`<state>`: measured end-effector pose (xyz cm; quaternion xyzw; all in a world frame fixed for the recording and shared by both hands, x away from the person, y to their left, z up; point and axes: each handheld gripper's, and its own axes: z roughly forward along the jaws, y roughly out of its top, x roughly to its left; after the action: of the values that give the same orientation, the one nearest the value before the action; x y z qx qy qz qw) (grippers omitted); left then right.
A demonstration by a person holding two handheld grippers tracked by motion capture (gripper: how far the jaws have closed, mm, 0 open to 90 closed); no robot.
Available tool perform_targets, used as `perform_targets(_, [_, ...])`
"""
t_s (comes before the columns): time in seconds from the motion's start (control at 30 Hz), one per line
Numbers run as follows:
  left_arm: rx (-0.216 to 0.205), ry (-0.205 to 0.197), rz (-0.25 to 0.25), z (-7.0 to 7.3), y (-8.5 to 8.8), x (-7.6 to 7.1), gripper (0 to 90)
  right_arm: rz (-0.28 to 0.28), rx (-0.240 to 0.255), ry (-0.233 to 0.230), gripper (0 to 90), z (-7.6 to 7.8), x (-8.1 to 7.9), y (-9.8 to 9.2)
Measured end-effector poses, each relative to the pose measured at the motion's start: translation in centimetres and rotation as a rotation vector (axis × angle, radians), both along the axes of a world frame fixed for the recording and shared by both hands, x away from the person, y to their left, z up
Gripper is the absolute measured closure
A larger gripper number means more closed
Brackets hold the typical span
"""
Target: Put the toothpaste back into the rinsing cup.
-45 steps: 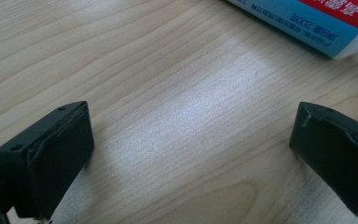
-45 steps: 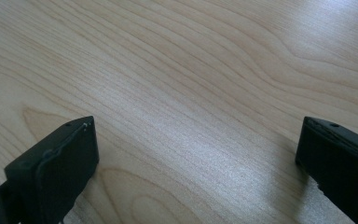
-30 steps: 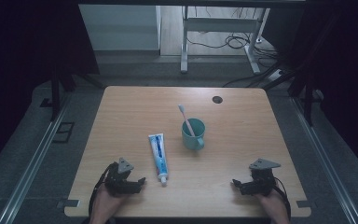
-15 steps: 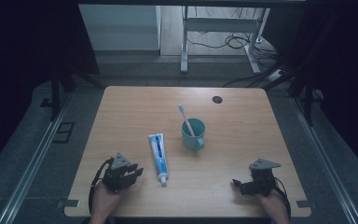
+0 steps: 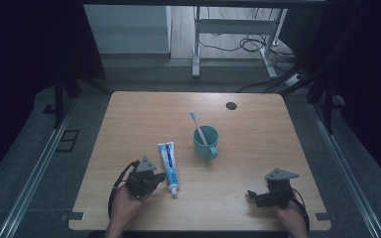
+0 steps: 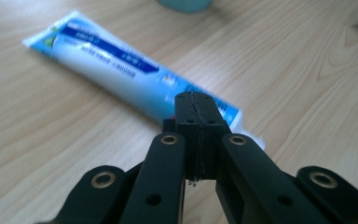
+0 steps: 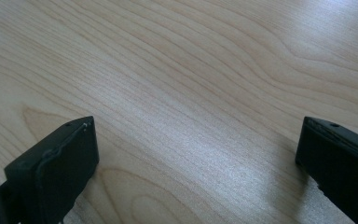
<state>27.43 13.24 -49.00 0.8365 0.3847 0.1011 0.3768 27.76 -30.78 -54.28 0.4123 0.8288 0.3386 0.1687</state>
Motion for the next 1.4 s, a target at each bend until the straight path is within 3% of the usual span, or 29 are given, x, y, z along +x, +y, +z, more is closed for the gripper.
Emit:
perform_targets(0.17, [0.001, -0.015, -0.019, 0.4, -1.3, 0.2, 89.6, 0.000, 0.000, 0.000, 0.0, 0.0, 0.0, 0.0])
perform_targets(0.4, [0.007, 0.019, -0.047, -0.5, -3.3, 0.8, 89.6, 0.001, 0.000, 0.000, 0.0, 0.0, 0.0, 0.0])
perform_targets(0.63, [0.023, 0.044, -0.053, -1.2, -4.3, 0.9, 89.6, 0.000, 0.000, 0.000, 0.0, 0.0, 0.0, 0.0])
perform_targets(0.97, [0.043, 0.055, -0.048, -1.4, -4.3, 0.8, 89.7, 0.000, 0.000, 0.000, 0.0, 0.0, 0.0, 0.0])
perform_targets(1.4, [0.089, 0.067, -0.020, -2.2, -2.5, 0.6, 89.5, 0.000, 0.001, 0.000, 0.0, 0.0, 0.0, 0.0])
